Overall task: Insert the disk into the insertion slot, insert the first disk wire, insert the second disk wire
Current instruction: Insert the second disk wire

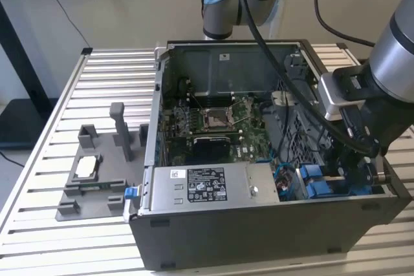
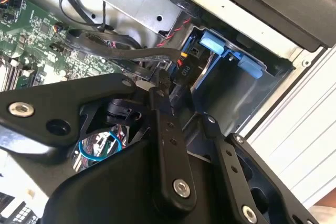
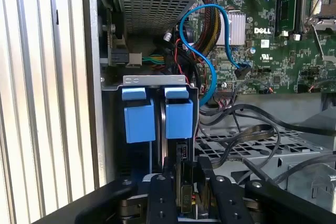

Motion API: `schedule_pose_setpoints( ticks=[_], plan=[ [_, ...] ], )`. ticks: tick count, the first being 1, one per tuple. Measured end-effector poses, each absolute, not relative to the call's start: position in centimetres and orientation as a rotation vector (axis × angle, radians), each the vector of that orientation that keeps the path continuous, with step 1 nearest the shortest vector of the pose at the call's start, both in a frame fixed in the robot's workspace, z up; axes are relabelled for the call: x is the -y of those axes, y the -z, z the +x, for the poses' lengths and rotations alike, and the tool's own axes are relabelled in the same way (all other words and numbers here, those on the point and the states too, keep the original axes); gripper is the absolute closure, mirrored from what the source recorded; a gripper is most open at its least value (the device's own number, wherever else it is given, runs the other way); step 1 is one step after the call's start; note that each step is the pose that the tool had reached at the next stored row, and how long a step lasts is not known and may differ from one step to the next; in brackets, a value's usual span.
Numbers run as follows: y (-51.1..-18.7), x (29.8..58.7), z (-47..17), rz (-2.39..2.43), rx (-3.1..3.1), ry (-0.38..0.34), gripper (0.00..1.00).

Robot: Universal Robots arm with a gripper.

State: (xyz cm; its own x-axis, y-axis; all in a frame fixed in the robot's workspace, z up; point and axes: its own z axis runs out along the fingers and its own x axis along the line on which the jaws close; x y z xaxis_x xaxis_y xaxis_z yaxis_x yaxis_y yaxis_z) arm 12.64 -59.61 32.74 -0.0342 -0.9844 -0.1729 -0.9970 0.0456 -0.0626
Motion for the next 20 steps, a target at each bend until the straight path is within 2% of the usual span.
schedule_pose_setpoints(
  ticks=[20],
  plan=[
    [-34.6, 59.6, 12.6, -2.059, -2.145, -0.116, 0.69]
  ],
)
